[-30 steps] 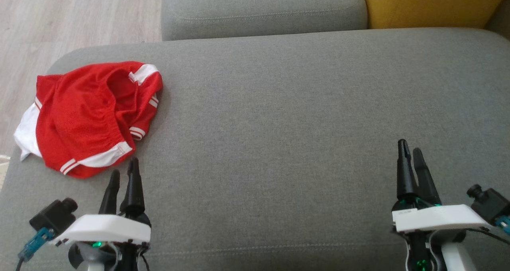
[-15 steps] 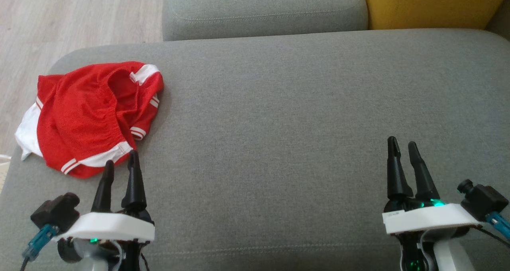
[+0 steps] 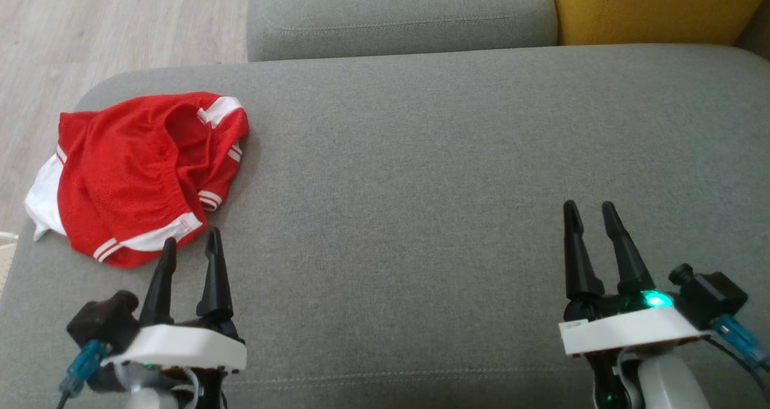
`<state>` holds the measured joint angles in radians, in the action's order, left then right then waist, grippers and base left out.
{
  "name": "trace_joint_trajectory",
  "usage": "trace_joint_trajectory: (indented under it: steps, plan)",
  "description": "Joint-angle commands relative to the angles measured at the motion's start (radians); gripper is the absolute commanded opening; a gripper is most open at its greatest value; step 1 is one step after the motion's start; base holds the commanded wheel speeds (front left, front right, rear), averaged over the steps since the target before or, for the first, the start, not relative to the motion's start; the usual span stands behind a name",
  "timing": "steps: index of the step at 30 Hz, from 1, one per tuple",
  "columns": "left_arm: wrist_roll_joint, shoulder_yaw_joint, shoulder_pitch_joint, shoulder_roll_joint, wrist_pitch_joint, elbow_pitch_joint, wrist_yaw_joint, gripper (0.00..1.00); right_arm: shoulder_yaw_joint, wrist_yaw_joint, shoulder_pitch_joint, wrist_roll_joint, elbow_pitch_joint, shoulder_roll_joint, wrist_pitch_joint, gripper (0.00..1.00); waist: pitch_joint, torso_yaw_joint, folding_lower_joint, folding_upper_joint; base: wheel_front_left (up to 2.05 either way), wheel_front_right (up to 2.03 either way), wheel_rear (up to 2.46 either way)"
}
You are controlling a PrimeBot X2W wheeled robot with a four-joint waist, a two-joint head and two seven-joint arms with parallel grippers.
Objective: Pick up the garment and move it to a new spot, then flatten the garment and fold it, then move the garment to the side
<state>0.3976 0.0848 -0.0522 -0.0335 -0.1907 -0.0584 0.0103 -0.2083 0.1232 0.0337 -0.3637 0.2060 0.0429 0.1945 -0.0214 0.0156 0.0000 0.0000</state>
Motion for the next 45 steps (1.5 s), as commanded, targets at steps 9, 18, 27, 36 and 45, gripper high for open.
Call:
trace_joint_trajectory:
  steps: [9,18,27,36,45]
  plan:
    - [-0.124,-0.009,0.033,-0.015,-0.041,0.054,0.012,1.00,-0.058,0.007,0.057,0.124,-0.055,0.007,0.037,1.00,-0.003,0.000,0.0000,0.0000,0.00,0.00,0.00]
    - [-0.231,0.003,0.029,-0.017,-0.067,0.077,0.016,1.00,-0.087,0.007,0.060,0.224,-0.070,0.007,0.064,1.00,-0.004,0.002,0.0000,0.0000,0.00,0.00,0.00]
    - [-0.245,0.004,0.026,-0.017,-0.071,0.065,0.013,1.00,-0.090,0.008,0.059,0.229,-0.068,0.007,0.067,1.00,-0.008,0.000,0.0000,0.0000,0.00,0.00,0.00]
    - [-0.249,0.006,0.028,-0.017,-0.071,0.057,0.007,1.00,-0.091,0.008,0.061,0.224,-0.070,0.007,0.067,1.00,-0.005,-0.002,0.0000,0.0000,0.00,0.00,0.00]
    - [-0.252,0.007,0.030,-0.017,-0.071,0.054,0.008,1.00,-0.089,0.008,0.061,0.223,-0.070,0.007,0.067,1.00,0.000,-0.001,0.0000,0.0000,0.00,0.00,0.00]
